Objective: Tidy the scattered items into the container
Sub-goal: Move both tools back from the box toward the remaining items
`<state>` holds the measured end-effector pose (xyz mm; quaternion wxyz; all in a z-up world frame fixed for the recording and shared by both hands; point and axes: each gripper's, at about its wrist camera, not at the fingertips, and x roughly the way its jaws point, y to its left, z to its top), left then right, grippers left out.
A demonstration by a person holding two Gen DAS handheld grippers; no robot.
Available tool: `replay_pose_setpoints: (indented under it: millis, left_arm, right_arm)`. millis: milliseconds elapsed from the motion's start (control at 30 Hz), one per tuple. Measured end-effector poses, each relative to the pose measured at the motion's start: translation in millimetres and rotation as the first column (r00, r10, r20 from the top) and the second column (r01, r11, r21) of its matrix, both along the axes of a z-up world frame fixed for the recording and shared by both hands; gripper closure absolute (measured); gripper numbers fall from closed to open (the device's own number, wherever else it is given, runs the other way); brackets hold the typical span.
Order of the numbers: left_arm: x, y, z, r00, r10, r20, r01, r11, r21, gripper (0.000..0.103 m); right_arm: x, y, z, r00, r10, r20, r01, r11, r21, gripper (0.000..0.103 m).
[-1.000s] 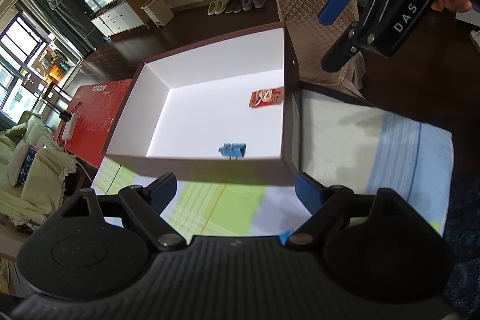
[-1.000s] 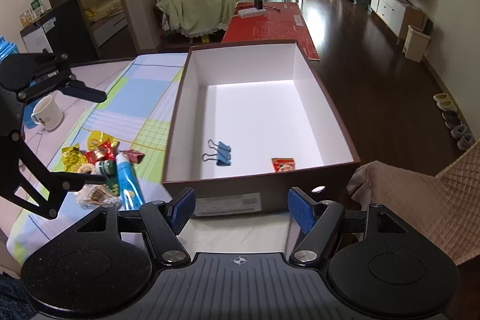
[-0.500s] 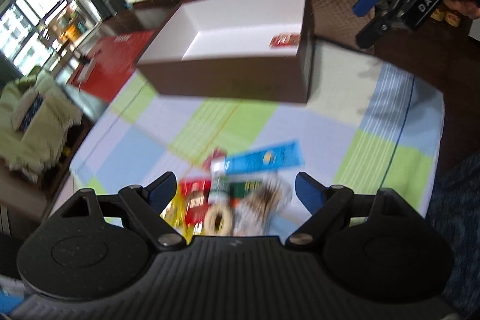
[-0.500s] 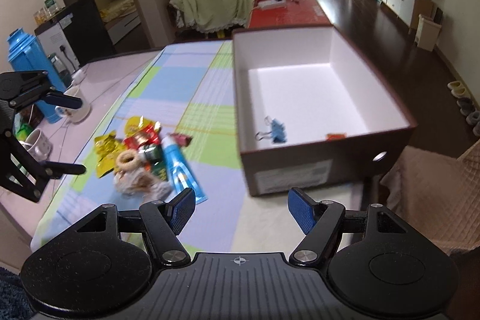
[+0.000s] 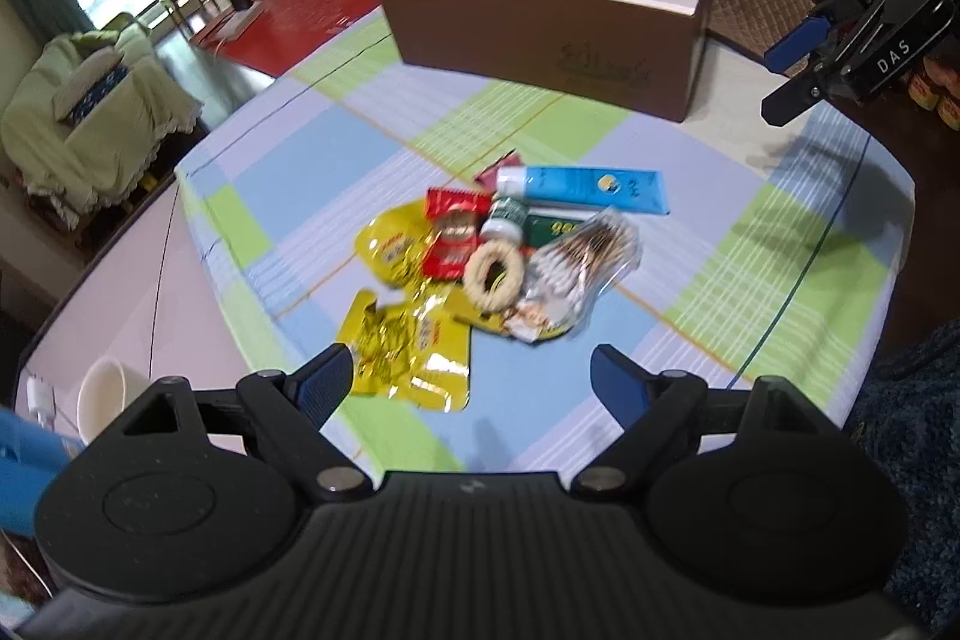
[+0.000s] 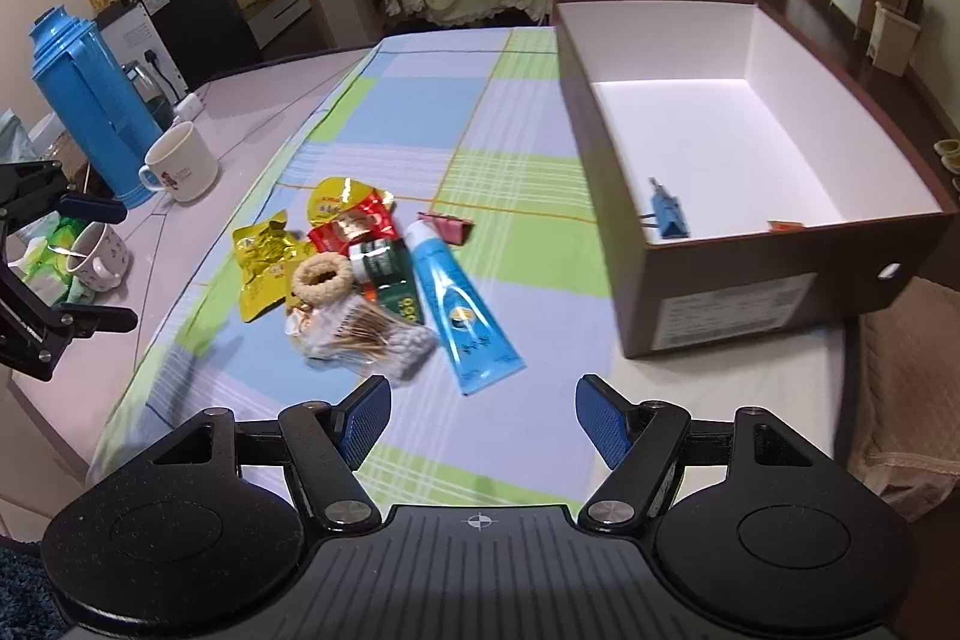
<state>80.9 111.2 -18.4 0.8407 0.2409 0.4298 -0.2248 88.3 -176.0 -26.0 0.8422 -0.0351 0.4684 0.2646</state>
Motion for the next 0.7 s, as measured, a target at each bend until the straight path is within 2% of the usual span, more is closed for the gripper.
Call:
replay_pose_setpoints:
  millis: [300,700]
  left_arm:
    - [4,28,-4,0.999,0.048,-0.021,-0.049,0.999,-0.021,0.019]
    - [34,36,-21,0.996,0.071,-0.062,-0.074,0.996,-0.045,0.019]
  right_arm:
    - [13,25,-9,1.0,0.02,-0.012,-0.02,1.0,-0.007,0.032]
    - [36,46,-30,0.999,0.037,-0.021,-0.038,0.998,-0.048,0.032]
